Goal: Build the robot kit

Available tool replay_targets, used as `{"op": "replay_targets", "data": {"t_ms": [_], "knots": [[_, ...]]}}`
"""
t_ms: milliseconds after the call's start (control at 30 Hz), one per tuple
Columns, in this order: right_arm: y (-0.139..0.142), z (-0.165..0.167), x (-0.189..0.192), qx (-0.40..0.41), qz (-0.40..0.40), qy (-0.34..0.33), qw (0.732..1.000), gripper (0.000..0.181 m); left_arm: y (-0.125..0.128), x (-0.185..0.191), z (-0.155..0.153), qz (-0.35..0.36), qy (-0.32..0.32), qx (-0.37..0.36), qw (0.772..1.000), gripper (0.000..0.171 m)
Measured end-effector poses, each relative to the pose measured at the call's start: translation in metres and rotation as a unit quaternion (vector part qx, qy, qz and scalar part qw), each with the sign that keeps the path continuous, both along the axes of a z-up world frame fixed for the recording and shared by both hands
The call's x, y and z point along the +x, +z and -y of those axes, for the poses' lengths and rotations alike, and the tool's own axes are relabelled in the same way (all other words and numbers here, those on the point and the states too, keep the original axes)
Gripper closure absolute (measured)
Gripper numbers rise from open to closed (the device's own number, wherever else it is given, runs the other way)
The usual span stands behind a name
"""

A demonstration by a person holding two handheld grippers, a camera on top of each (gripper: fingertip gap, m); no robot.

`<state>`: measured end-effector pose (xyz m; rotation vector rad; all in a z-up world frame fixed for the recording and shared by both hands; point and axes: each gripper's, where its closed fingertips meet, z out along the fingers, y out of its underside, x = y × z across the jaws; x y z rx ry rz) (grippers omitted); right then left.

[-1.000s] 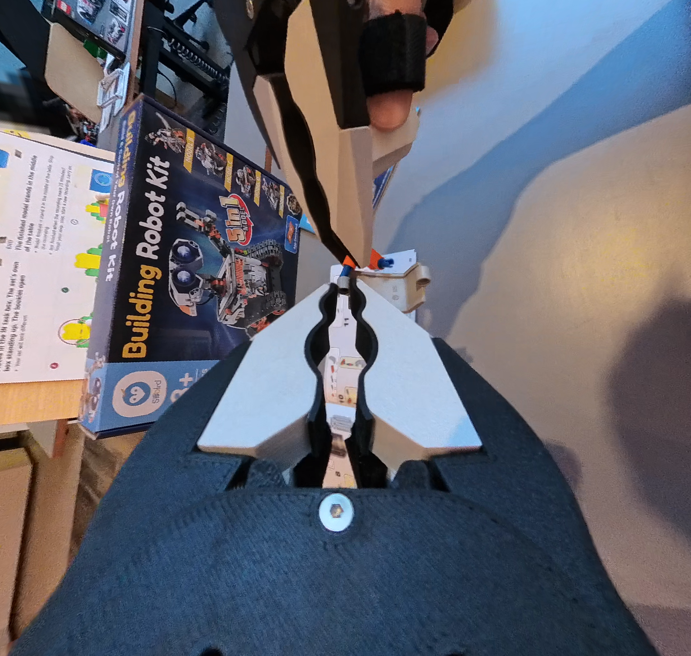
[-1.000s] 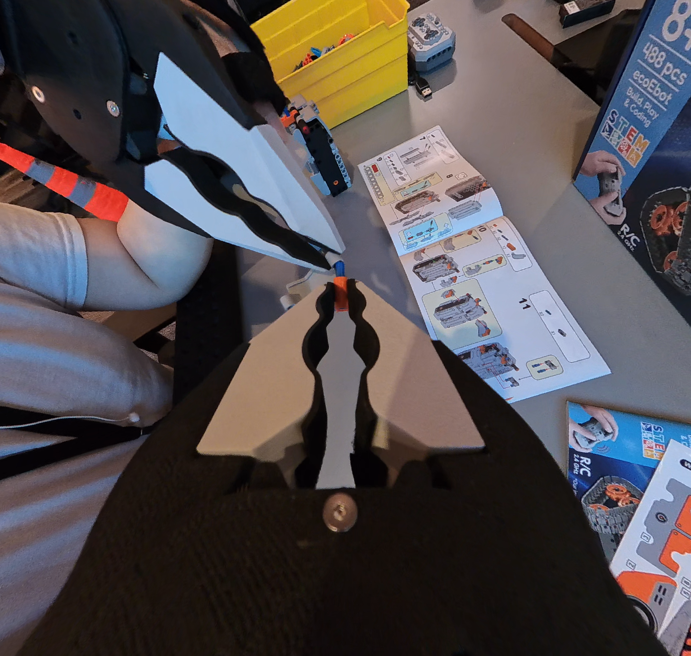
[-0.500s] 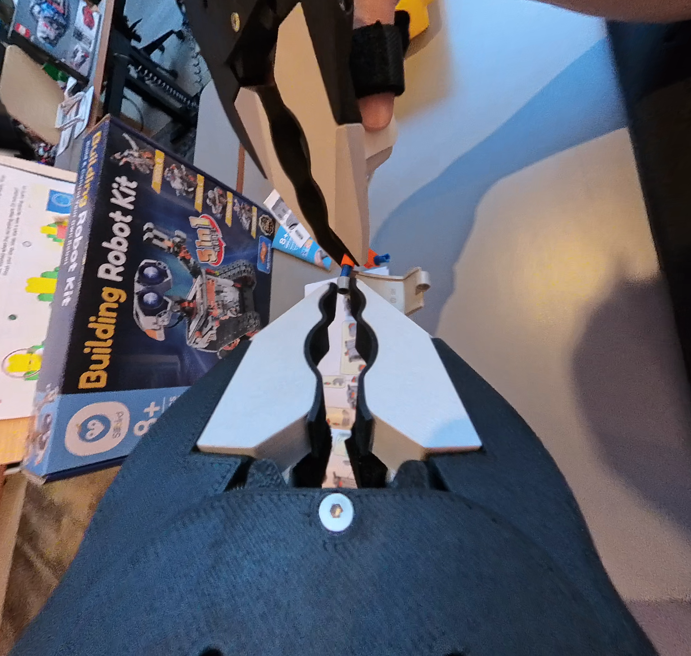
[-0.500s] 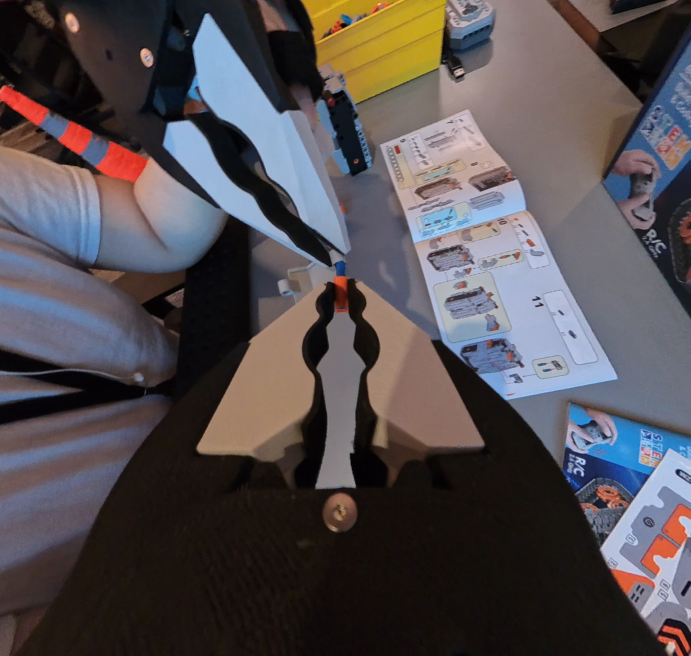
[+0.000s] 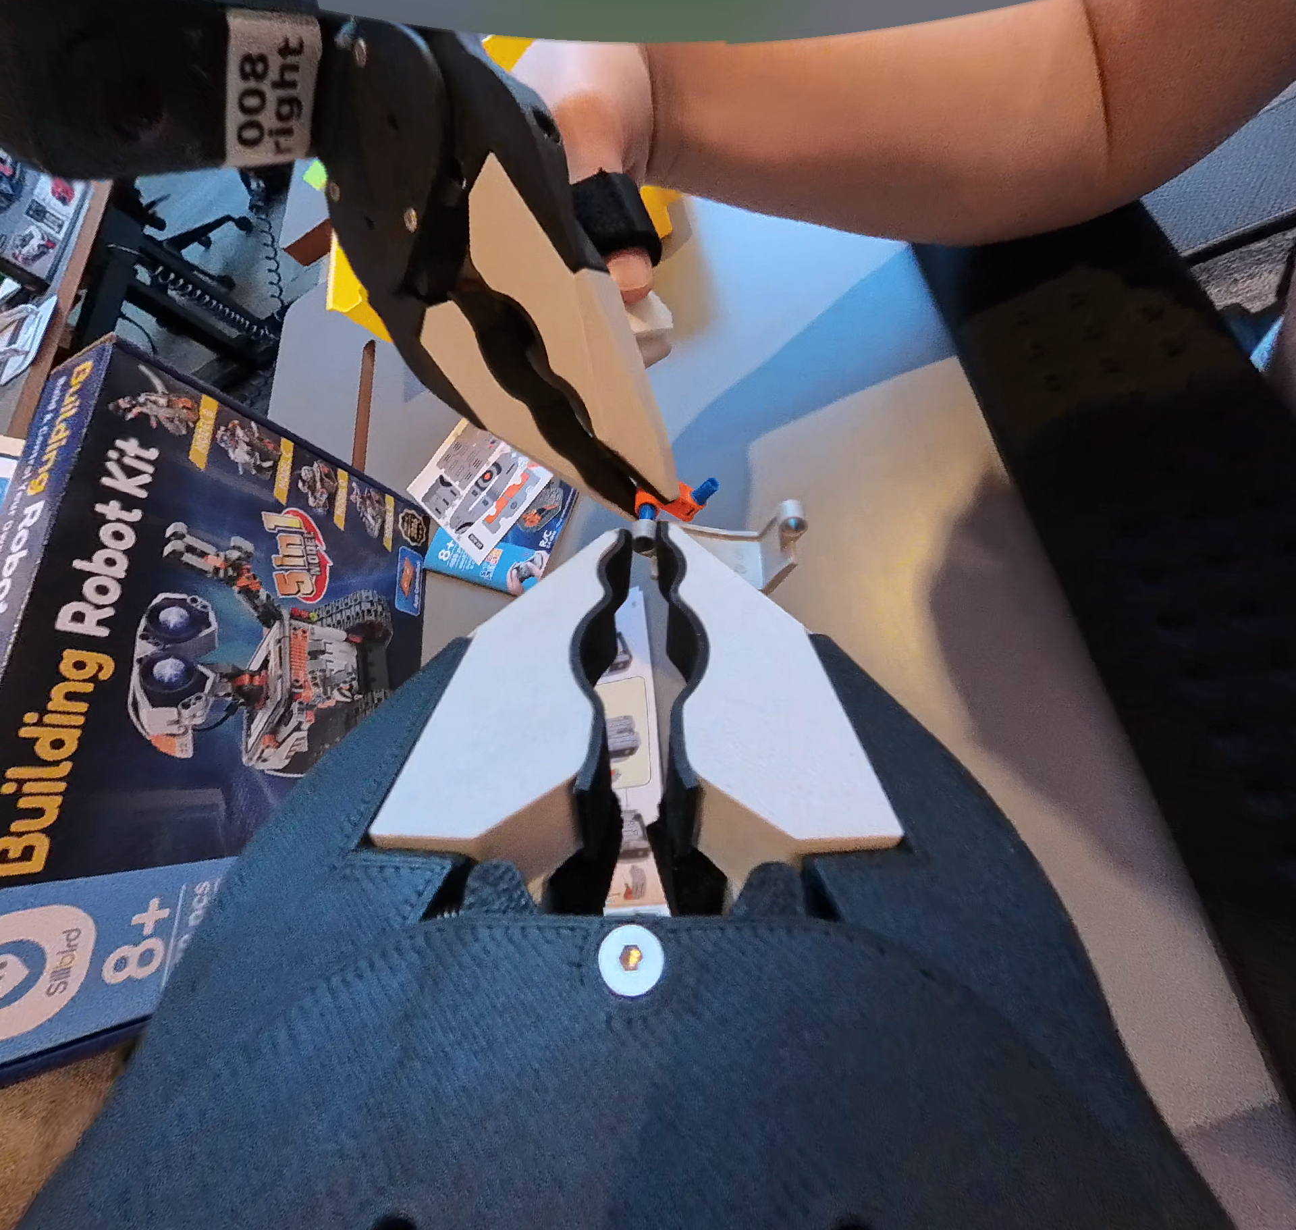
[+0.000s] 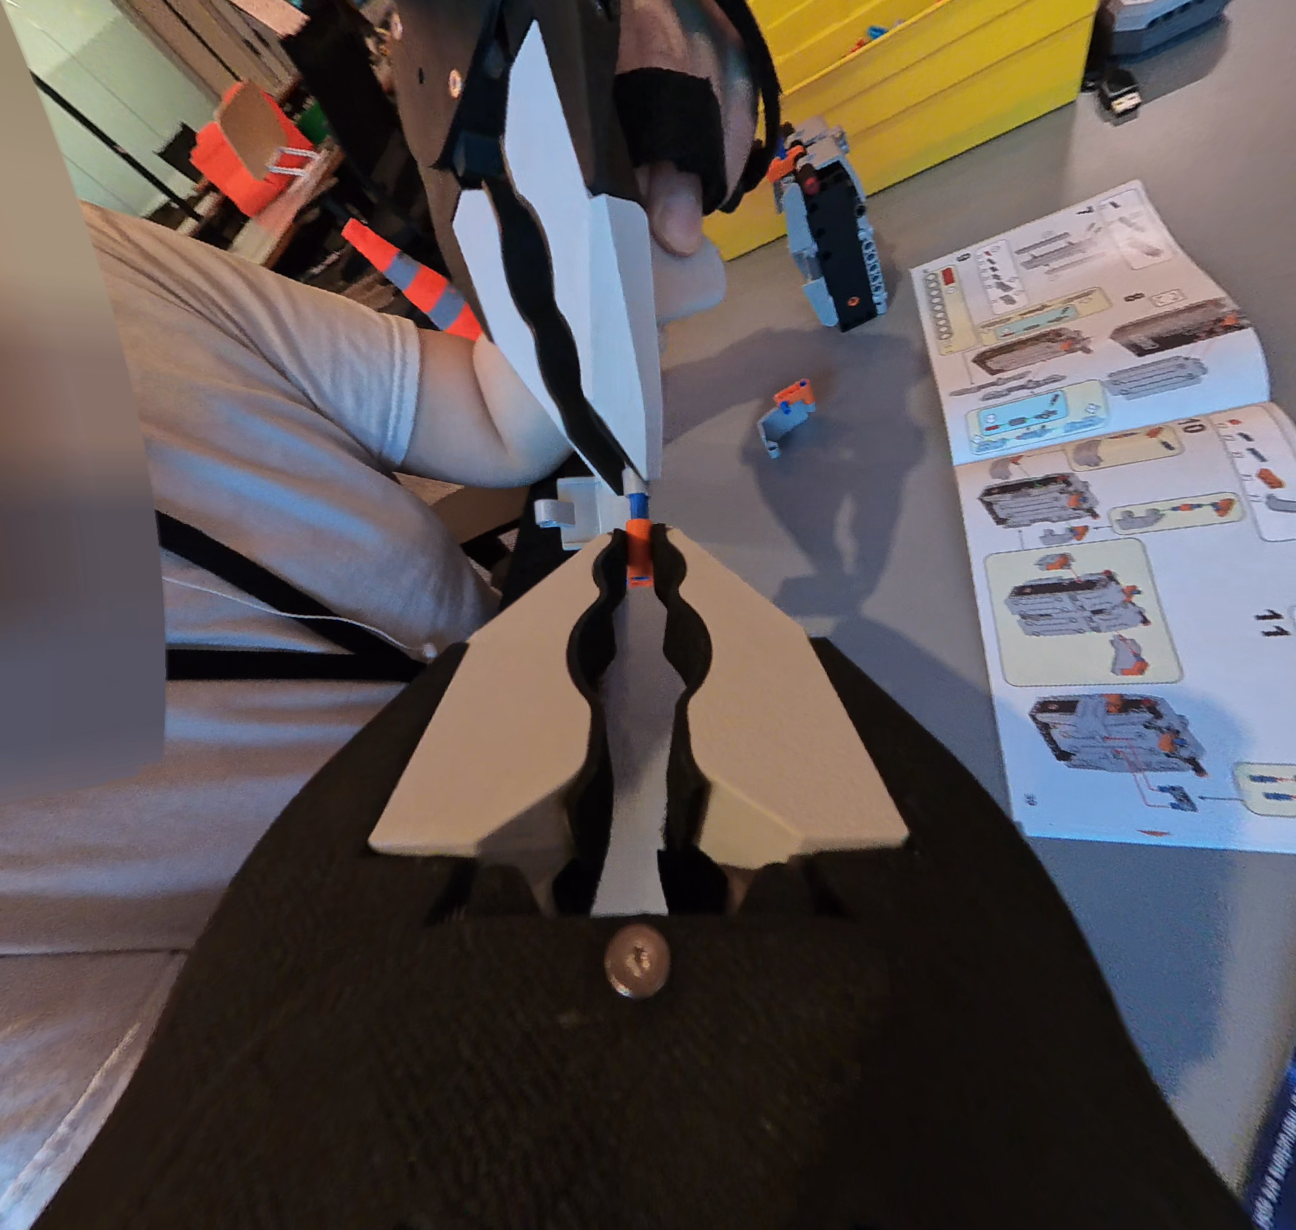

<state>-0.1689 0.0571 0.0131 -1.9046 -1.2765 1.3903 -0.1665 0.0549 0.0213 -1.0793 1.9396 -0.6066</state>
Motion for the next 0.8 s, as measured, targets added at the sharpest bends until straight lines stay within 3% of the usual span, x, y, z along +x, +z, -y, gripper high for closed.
{"op": "replay_targets", "data": {"t_ms": [200, 500, 800], "knots": [[0.002, -0.001, -0.002, -0.036, -0.031, 0.011, 0.999, 0.175, 0.002, -0.001, 0.000, 0.007, -0.002, -0.007, 1.000, 0.166], [0.031, -0.015, -0.004, -0.048, -0.124, -0.022, 0.991, 0.175, 0.029, -0.004, -0.015, 0.088, 0.026, -0.004, 0.996, 0.166], [0.037, -0.014, -0.003, -0.038, -0.129, -0.028, 0.991, 0.174, 0.037, -0.002, -0.014, 0.114, 0.022, -0.003, 0.993, 0.166]]}}
